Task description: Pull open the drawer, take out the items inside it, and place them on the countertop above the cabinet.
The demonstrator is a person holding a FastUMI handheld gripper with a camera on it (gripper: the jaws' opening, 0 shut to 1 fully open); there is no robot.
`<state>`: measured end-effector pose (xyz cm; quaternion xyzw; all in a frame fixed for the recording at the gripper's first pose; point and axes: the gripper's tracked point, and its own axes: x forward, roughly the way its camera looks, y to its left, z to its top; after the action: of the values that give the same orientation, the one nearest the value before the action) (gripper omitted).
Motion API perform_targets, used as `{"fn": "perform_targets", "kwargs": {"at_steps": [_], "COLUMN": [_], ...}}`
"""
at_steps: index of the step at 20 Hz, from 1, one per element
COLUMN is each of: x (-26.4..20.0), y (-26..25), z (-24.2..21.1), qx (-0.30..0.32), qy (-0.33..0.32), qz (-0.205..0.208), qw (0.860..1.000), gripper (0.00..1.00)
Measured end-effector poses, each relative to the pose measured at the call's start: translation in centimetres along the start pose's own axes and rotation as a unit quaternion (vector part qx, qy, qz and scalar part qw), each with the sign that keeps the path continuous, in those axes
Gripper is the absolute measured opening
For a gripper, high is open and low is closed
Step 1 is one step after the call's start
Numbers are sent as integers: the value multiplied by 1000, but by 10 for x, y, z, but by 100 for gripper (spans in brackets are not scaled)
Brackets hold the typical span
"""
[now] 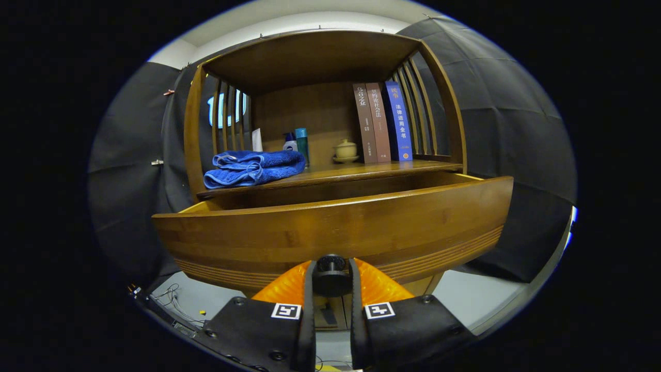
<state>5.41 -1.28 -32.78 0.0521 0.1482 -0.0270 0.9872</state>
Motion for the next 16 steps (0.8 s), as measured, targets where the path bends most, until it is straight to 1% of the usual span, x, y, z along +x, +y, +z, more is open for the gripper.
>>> {"fn": "perform_targets", "kwargs": {"at_steps": [4,8,11,14,16], "x": [-23,-39,-39,-39,-39], "y": [-2,-6,-7,-8,-8], "z": [-7,-17,-17,-18,-18], "qx": [-5,7,3,-16,-15], "qy": [3,15,17,15,16], "qz": [3,5,6,6,3], "qw": [1000,1000,1000,1000,1000], "gripper": [30,30,31,31,31]}}
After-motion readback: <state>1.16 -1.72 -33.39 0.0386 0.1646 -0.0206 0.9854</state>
